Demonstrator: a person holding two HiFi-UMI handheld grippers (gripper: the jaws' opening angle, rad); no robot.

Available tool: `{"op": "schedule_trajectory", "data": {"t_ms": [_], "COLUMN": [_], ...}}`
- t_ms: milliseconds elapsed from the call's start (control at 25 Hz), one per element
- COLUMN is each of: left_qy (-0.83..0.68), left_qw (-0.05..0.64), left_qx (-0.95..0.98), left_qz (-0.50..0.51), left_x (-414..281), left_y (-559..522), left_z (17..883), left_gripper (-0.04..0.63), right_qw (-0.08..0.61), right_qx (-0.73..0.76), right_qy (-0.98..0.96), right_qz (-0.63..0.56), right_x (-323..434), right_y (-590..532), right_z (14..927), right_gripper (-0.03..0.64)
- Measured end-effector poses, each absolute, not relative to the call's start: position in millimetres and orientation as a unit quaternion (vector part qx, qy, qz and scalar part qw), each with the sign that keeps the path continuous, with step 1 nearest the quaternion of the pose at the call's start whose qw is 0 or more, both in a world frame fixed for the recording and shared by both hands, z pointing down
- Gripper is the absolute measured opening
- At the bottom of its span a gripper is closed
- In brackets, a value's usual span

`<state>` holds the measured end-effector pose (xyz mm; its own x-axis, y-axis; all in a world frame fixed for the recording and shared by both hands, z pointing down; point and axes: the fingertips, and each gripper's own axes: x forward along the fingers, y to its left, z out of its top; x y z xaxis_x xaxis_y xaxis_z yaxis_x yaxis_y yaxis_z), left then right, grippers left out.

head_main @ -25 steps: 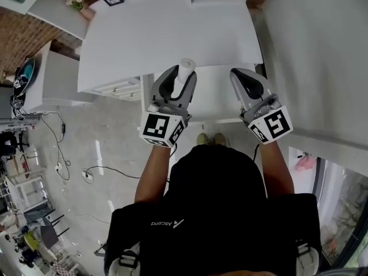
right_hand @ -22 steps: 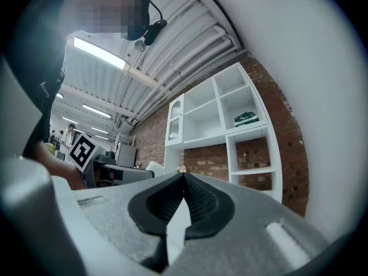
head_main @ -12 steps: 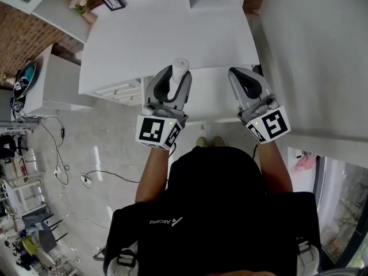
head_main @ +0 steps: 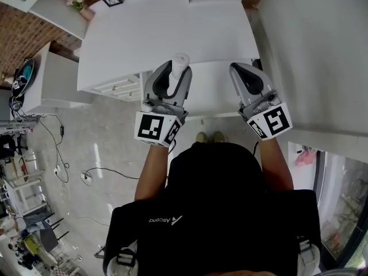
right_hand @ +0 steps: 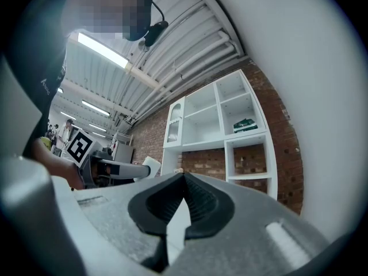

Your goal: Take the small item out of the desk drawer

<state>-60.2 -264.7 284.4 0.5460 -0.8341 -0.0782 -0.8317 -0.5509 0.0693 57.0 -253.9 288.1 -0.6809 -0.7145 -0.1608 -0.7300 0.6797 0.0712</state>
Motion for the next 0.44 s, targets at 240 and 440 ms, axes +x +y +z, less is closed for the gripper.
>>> {"op": "schedule_trajectory", "data": {"t_ms": [240,440], "left_qy": [-0.474,-0.473], "left_qw": [0.010,0.009], "left_qx": [0.879,0.880], "left_qz": [-0.047,-0.045], "left_x": [-59.6,-63.3], "left_y": [-265.2,-266.7], "left_z": [286.9,287.1], "left_gripper": [0.169,0.169], "right_qw": [0.060,0.057], "right_qx": [-0.394,-0.390], "right_qy": [0.915,0.916], "right_qz": [0.065,0.067], "right_x": [59.2,53.2], "right_y": [-256.0,-257.5], "right_z": [290.9,288.7], "right_gripper": [-0.002,-0.002]}}
